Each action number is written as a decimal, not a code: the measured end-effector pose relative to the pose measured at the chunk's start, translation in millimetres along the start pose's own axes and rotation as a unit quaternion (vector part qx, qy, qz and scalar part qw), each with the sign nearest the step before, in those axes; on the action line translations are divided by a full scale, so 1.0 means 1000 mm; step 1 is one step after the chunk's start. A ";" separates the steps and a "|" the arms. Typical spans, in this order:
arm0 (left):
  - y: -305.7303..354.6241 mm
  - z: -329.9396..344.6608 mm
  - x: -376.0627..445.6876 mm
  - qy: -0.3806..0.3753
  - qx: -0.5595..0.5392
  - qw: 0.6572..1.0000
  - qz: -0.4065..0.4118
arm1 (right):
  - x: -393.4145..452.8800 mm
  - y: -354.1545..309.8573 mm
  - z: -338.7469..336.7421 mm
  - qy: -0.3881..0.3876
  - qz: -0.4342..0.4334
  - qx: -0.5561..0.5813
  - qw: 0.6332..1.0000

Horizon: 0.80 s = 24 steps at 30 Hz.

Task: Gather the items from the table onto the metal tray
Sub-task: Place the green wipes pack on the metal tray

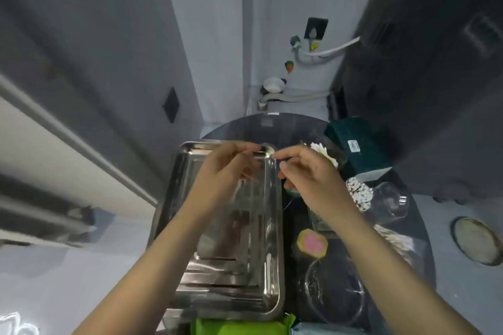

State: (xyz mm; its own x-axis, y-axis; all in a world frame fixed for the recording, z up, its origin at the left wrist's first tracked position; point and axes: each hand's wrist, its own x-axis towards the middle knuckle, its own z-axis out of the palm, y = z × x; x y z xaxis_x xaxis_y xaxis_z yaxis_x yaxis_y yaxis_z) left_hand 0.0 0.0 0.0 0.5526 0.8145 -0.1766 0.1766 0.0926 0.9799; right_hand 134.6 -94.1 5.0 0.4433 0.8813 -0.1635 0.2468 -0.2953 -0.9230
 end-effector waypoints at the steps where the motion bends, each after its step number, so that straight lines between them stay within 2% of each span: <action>1: -0.010 0.004 0.001 0.003 0.002 1.000 0.015 | 0.000 0.010 0.003 0.005 -0.016 -0.005 1.000; 9: -0.070 0.016 -0.002 -0.026 0.023 0.994 0.107 | -0.012 0.068 0.019 0.004 -0.142 -0.054 0.988; 14: -0.080 0.020 -0.027 -0.039 0.036 0.990 0.128 | -0.038 0.081 0.023 0.007 -0.186 -0.057 0.981; 24: -0.096 0.030 -0.127 -0.067 0.063 0.989 0.117 | -0.133 0.106 0.021 -0.007 -0.176 -0.129 0.976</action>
State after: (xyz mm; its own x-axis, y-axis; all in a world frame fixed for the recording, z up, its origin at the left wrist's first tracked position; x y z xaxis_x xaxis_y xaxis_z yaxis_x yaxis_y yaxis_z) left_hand -62.6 -129.9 -73.9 0.6912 0.7218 0.0345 0.1262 -0.1676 0.9778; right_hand 83.7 -235.2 -77.9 0.2800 0.9495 0.1416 0.5914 -0.0544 -0.8045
